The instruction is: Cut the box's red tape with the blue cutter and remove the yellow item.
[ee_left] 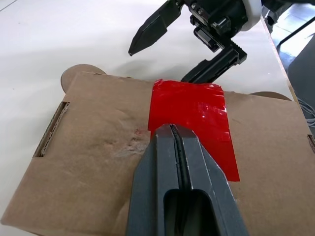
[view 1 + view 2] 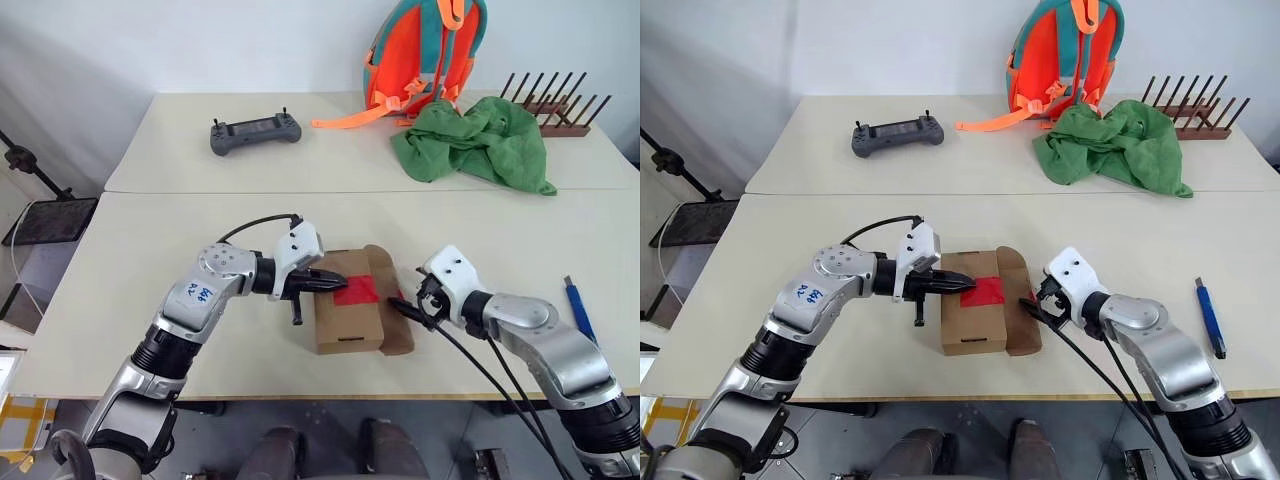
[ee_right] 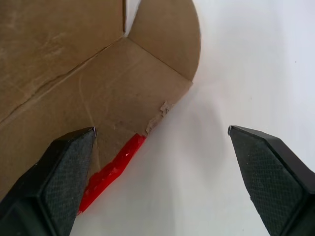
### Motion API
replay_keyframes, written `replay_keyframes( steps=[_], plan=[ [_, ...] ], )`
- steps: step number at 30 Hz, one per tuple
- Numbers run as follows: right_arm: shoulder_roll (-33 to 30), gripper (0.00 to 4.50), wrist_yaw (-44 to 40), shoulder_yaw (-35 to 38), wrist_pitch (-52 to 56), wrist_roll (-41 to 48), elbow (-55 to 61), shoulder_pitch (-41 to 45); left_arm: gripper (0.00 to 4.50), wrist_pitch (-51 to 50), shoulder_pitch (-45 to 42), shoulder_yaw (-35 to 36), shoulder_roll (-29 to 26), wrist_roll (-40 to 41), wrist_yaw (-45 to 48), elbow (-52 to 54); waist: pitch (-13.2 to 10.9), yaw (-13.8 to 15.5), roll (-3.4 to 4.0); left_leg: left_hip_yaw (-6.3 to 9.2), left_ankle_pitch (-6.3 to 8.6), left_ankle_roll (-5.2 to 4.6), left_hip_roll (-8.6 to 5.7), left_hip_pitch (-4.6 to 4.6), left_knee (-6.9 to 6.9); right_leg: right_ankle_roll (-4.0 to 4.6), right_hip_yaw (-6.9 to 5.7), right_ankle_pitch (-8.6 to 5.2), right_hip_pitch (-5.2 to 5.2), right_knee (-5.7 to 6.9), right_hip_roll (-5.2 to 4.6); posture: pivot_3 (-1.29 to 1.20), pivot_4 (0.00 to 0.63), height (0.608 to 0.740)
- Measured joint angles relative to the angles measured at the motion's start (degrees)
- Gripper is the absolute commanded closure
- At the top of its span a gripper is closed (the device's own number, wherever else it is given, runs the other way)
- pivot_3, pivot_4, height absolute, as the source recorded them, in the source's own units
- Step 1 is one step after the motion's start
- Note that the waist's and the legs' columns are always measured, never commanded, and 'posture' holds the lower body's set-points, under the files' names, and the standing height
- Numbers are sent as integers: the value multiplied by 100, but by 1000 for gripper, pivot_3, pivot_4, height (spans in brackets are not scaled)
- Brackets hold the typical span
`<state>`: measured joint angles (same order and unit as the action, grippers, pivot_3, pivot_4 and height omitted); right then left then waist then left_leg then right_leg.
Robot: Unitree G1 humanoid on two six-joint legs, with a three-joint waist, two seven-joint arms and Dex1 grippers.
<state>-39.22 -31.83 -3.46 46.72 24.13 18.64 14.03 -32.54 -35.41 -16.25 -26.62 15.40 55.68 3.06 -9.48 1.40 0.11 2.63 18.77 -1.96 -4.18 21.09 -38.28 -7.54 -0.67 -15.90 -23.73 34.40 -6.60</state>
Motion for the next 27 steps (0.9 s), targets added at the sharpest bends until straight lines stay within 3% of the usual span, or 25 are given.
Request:
replay_keyframes(
  steps=[4,10,13,21,27],
  plan=[
    [146,10,-450,844,1148,1187,-261,121,4500,12,4,-7,-20,0,18,11,0,-2,0,15,0,1,6,1,3,0,7,0,10,1,-3,0,150,740],
    [198,10,-784,868,1692,1467,-932,691,4500,37,10,-2,-48,-8,19,-1,1,-17,-1,13,1,2,7,-4,2,0,8,0,12,-22,-5,0,150,740],
    [235,616,-899,691,1964,1469,-1338,1143,4500,65,17,2,-56,-9,18,-24,2,-40,-2,10,0,3,7,-6,1,0,11,0,12,-20,-6,0,150,740],
    [219,3330,-1363,-104,2211,1126,-2222,2053,4500,88,110,56,-59,-8,-32,61,4,-72,-5,13,2,8,12,-4,3,1,9,0,10,-20,-7,0,150,740],
    [230,3330,-1653,-409,2376,1027,-2486,2383,4500,88,193,118,-58,-6,-83,116,4,-98,-5,14,4,12,16,-3,3,1,6,0,10,-19,-7,0,150,740]
  ],
)
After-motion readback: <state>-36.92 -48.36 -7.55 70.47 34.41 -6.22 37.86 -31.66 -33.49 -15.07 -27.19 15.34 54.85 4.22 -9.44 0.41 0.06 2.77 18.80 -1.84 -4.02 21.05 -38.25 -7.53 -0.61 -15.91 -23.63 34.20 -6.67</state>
